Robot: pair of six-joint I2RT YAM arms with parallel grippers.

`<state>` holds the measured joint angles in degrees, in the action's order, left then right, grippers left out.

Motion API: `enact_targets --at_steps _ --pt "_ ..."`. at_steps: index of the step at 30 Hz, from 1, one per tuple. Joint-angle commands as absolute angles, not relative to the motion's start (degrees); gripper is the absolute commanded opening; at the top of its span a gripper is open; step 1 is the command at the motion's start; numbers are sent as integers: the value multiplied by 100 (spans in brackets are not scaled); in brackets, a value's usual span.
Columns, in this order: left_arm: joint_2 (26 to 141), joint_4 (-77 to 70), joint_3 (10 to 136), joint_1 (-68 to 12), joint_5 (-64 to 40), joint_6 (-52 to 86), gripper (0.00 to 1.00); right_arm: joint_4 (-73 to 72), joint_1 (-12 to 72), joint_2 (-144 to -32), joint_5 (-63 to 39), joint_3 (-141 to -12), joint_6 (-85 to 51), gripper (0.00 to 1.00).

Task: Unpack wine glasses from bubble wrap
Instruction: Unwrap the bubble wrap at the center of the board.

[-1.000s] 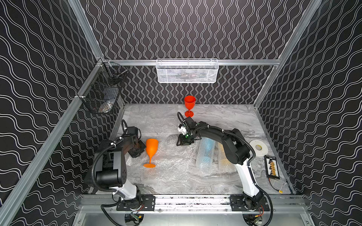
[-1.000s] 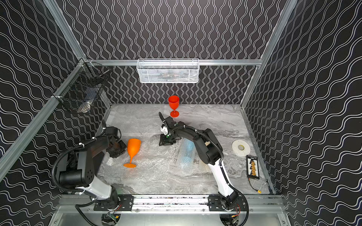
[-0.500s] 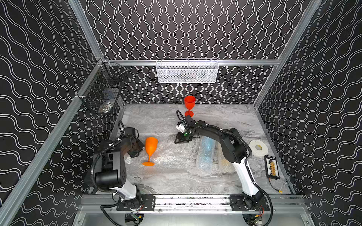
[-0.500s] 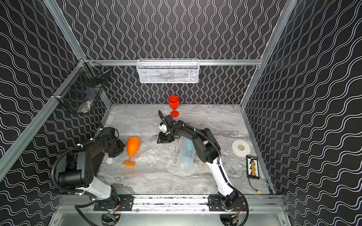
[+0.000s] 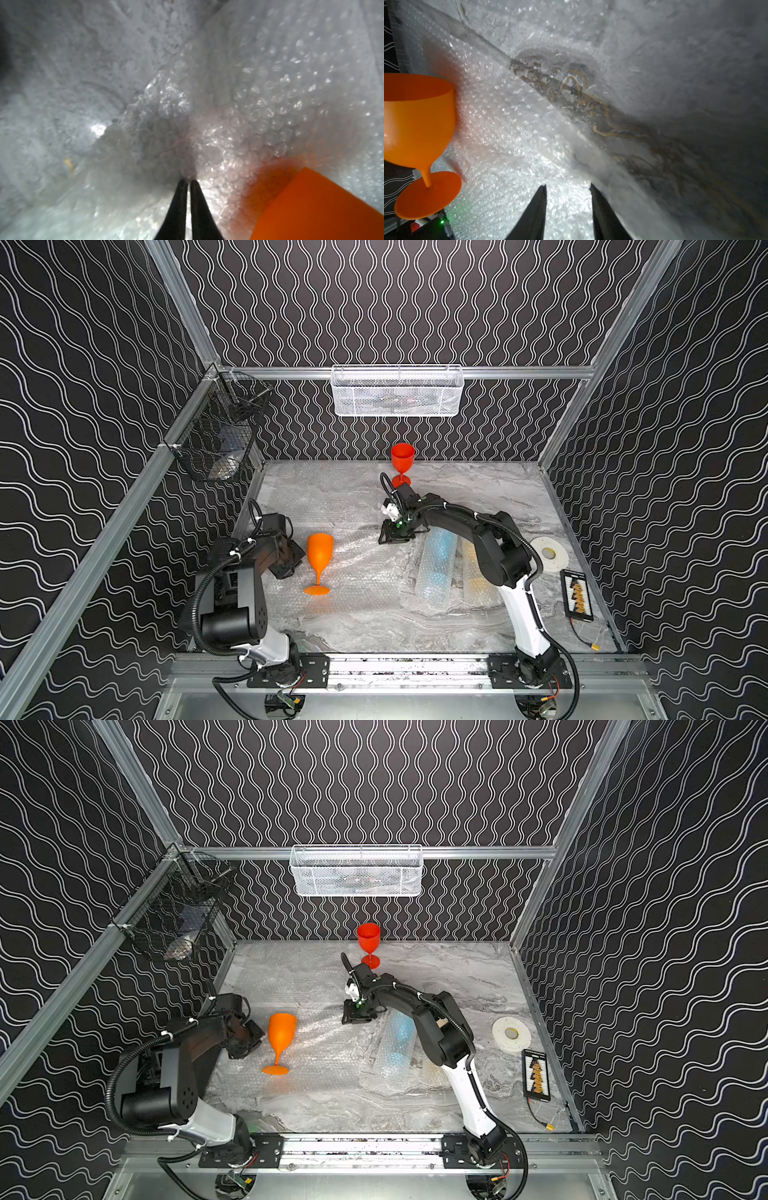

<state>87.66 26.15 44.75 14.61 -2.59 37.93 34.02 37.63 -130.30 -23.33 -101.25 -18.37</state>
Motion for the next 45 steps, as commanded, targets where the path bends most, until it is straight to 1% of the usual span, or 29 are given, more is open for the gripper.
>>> enact_targets --at_steps 1,5,10,20,30,45 --pt "8590 2894 4661 1477 -88 3782 15 3579 3757 -12827 -2294 -10200 -1775 39" --pt "8650 3065 5007 1476 85 3723 20 3571 3727 -12668 -2318 -10175 -1782 40" --pt "8838 2907 5248 1477 149 3864 21 3473 3718 -12509 -2415 -10032 -1802 40" --pt "9661 2587 5657 1441 -2 4071 21 3375 3683 -12292 -2496 -9827 -1772 40" --pt "10227 2654 5839 1466 517 4139 20 3300 3639 -12162 -2558 -9679 -1767 40" --pt "10372 2828 6184 1512 830 4090 19 3243 3612 -12040 -2593 -9562 -1767 40"
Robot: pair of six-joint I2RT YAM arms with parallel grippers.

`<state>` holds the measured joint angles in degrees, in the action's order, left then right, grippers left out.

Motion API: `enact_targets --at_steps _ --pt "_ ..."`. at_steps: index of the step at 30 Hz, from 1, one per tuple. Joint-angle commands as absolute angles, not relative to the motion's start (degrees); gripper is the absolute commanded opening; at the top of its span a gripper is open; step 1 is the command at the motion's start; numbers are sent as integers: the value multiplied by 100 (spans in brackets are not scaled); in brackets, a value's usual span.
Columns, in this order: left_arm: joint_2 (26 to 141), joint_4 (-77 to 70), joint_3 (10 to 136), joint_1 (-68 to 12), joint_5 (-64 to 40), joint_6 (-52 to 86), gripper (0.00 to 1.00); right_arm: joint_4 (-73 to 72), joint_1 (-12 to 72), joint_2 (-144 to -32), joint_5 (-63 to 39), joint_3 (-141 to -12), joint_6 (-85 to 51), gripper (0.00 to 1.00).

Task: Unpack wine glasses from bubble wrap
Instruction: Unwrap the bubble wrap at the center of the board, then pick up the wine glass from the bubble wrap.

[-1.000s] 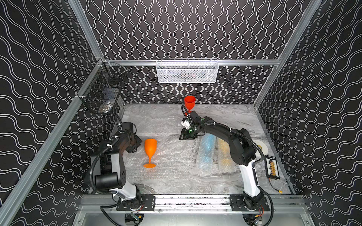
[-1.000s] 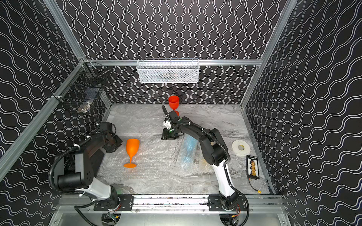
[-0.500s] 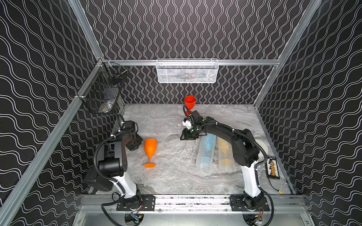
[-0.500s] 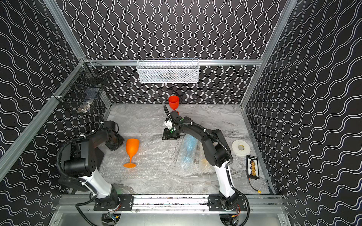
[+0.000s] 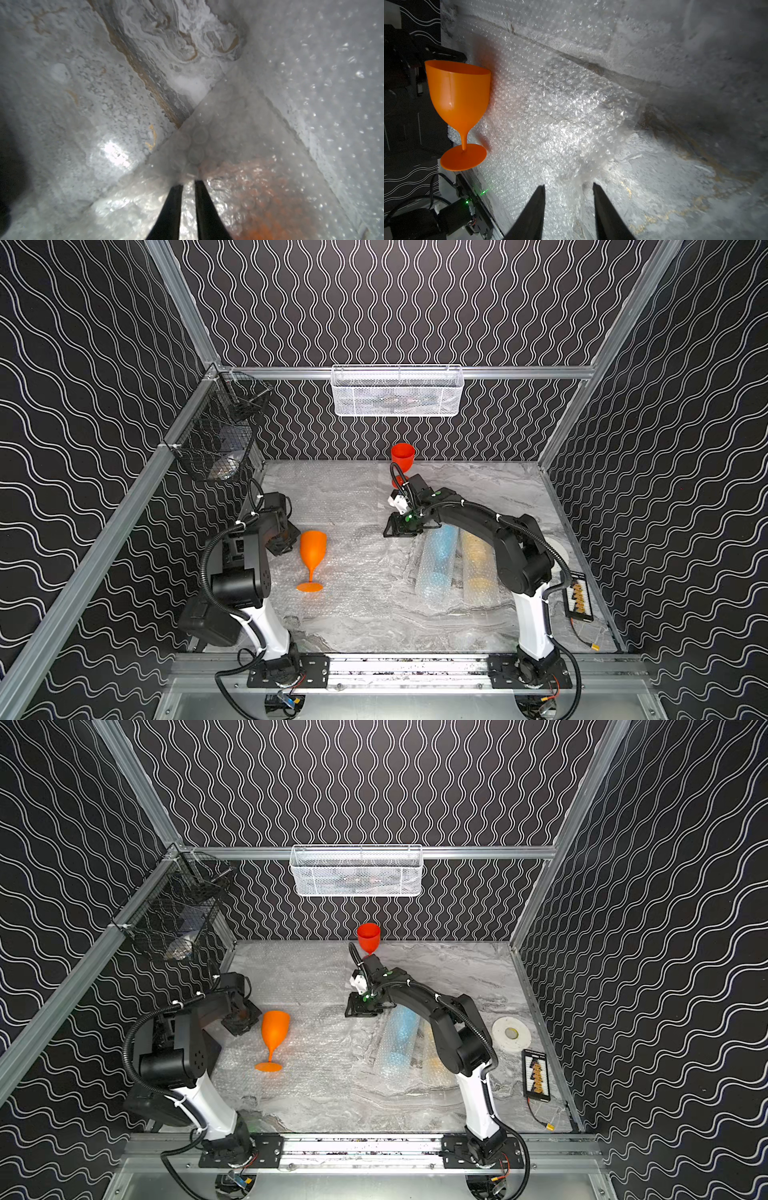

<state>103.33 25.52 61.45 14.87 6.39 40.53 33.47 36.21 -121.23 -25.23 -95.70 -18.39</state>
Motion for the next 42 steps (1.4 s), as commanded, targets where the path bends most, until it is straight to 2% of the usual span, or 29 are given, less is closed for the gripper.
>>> enact_targets --at_steps 1,10,19,25,33,38,42 --pt "10358 2846 6209 1512 871 4088 19 3243 3612 -12032 -2593 -9558 -1763 40" --pt "10189 2907 6427 1503 844 4003 19 3237 3604 -12005 -2586 -9545 -1767 40" --pt "9505 3116 6555 1225 464 3672 22 3240 3564 -11990 -2558 -9554 -1775 40" --pt "9214 3756 6639 902 -131 3056 28 3255 3494 -11957 -2523 -9532 -1776 40" --pt "8576 4823 6767 879 -197 2318 33 3208 3472 -12014 -2540 -9501 -1810 41" --pt "8520 5213 6869 879 -751 2102 37 3199 3472 -12060 -2534 -9519 -1811 41" --pt "8621 5410 6869 871 -1169 1903 46 3192 3463 -12056 -2501 -9490 -1813 41"
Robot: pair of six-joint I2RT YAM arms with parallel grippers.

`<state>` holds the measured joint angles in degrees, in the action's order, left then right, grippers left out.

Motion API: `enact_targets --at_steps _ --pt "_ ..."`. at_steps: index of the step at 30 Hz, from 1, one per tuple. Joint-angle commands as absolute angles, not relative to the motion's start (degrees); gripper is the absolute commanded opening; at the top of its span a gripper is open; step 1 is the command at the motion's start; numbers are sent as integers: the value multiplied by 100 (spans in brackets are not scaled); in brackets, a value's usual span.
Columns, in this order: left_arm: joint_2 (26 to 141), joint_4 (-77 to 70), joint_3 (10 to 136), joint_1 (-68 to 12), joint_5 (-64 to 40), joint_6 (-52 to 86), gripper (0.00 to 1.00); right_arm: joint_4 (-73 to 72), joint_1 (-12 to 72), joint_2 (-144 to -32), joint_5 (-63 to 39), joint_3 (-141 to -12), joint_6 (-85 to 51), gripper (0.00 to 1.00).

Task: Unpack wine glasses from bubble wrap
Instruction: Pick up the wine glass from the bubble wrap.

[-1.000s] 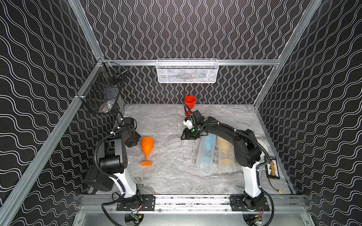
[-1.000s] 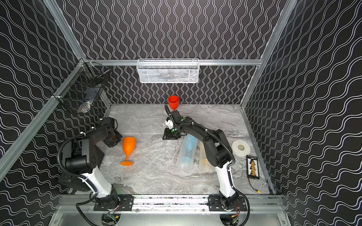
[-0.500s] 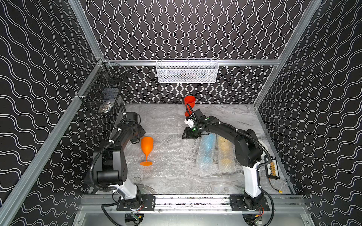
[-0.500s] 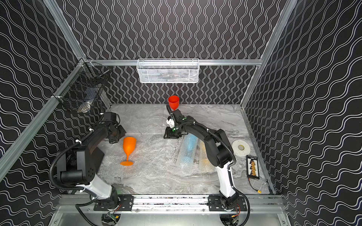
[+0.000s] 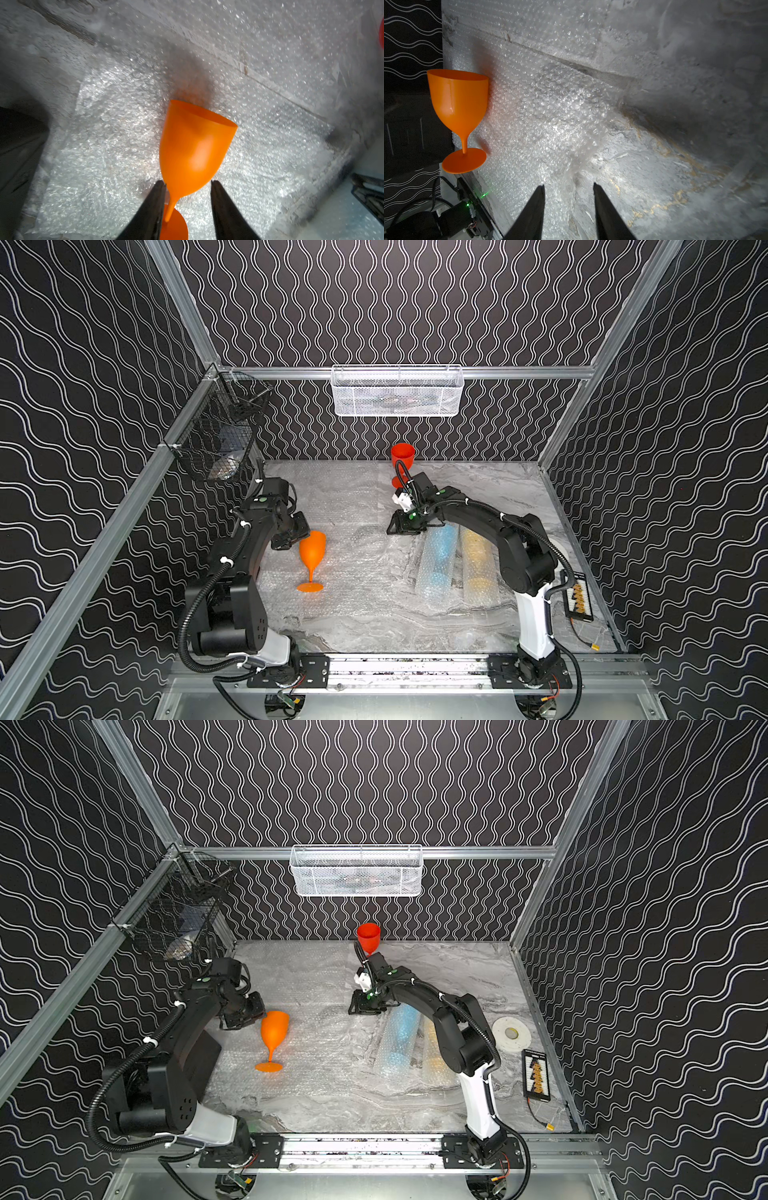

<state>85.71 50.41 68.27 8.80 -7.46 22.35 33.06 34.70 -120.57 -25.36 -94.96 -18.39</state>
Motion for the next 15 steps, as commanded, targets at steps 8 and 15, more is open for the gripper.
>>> enact_targets --at_steps 8,15 --pt "8683 5698 7085 642 -695 1514 63 3120 3437 -12084 -2491 -9433 -1881 41" --pt "8807 5889 7345 271 -83 1140 75 3138 3437 -12128 -2514 -9483 -1863 41"
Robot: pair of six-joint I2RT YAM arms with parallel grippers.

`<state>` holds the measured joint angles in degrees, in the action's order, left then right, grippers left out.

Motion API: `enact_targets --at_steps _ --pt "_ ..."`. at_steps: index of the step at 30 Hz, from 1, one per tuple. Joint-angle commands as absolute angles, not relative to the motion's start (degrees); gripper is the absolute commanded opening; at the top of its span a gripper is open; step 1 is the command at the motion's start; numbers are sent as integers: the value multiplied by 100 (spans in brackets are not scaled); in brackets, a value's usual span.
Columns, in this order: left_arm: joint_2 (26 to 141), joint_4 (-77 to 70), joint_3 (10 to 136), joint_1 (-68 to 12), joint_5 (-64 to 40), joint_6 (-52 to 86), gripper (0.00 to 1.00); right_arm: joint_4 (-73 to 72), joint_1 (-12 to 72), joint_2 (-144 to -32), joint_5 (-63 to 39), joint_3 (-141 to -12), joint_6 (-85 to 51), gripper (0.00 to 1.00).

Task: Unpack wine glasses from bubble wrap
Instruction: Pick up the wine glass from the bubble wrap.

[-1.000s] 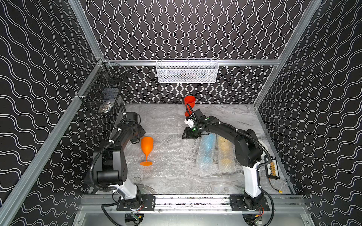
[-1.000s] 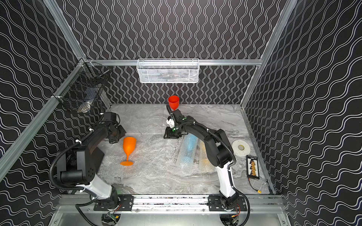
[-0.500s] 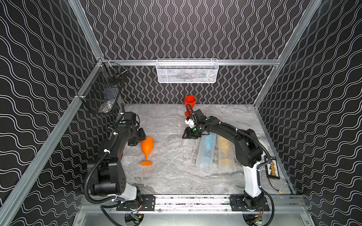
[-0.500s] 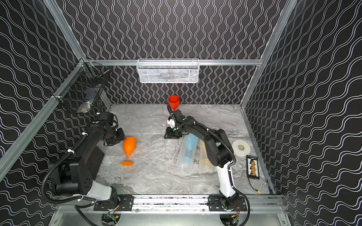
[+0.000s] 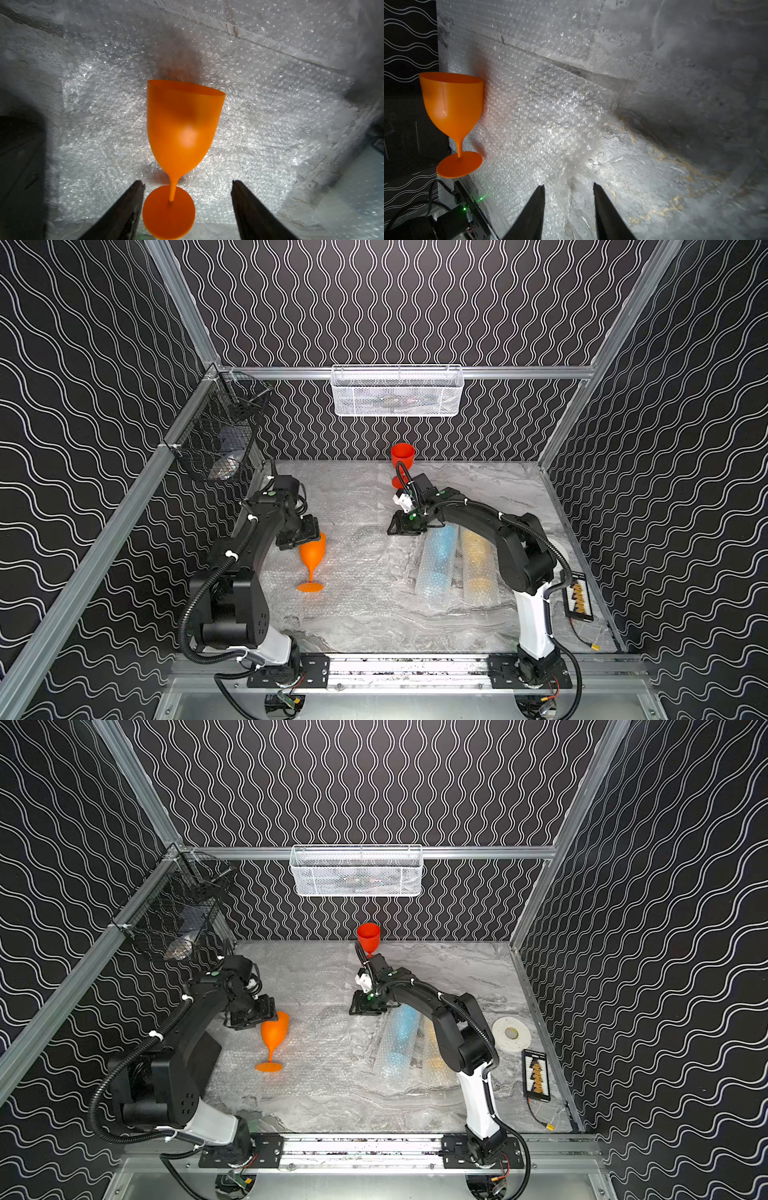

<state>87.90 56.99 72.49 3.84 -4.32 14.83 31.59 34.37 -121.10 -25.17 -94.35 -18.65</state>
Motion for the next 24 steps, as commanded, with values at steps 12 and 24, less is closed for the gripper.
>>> enact_targets --at_steps 12,24 --pt "9577 6394 7859 -184 390 695 88 3087 3371 -12063 -2516 -9409 -1868 41" --pt "9861 6410 7782 -369 595 815 99 3075 3331 -12067 -2574 -9386 -1881 41"
